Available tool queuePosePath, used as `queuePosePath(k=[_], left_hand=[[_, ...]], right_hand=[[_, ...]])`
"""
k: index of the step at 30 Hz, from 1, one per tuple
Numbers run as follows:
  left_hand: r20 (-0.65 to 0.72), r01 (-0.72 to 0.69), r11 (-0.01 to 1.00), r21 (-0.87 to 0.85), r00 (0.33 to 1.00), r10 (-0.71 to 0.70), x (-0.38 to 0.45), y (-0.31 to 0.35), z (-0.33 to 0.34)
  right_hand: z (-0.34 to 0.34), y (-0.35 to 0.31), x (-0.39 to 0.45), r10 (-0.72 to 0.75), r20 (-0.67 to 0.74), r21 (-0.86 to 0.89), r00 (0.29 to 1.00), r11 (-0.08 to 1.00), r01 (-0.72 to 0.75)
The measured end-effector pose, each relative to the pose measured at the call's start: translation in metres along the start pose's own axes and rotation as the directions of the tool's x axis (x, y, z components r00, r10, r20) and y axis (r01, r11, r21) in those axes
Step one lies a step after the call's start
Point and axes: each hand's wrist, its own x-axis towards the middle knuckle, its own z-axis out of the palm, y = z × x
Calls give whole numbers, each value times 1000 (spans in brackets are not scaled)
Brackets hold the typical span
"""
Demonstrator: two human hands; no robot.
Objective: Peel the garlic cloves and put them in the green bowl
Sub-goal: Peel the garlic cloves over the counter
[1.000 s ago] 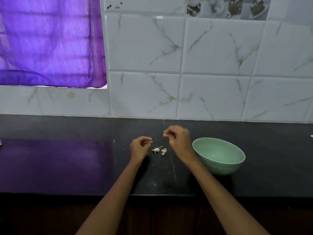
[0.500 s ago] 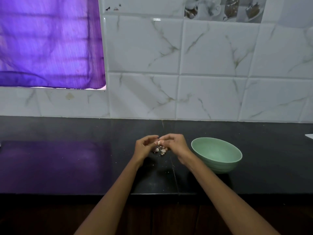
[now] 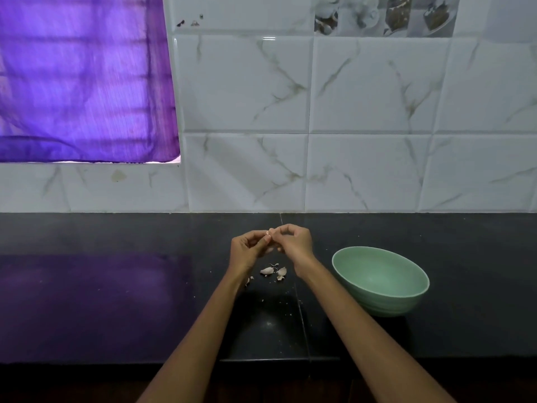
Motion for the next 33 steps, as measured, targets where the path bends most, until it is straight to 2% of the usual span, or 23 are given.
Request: queuePosePath(k=[3, 6, 9, 13, 17, 20, 24, 29, 33], left_hand=[[-94, 26, 999, 21, 995, -24, 5, -13, 2], [-138, -28, 984, 175, 989, 53, 8, -18, 1], [-101, -86, 966, 245, 988, 114, 9, -15, 1], [-51, -105, 958, 267, 991, 123, 8, -16, 1], [-20, -148, 931, 335, 986, 164, 3, -14, 1], [52, -186, 887, 423, 982, 181, -1, -12, 2], [103, -217, 863, 456, 976, 191, -3, -11, 0], [223, -254, 764, 594, 964, 148, -1, -11, -5], [184, -184, 811, 555, 978, 97, -2, -9, -5]], right_hand=[[6, 16, 2, -146, -14, -245, 989, 960, 138], [6, 28, 4, -215, 24, -287, 976, 934, 213], [3, 31, 10, -192, 51, -264, 980, 944, 198], [0, 31, 9, -130, 42, -193, 991, 972, 135], [-8, 25, 4, -113, 90, -183, 990, 975, 127], [-12, 21, 2, -141, 88, -244, 986, 957, 158], [-14, 19, 2, -186, 93, -308, 978, 929, 206], [-13, 21, 3, -248, 233, -525, 940, 782, 336], [-16, 20, 4, -254, 228, -512, 940, 790, 337]])
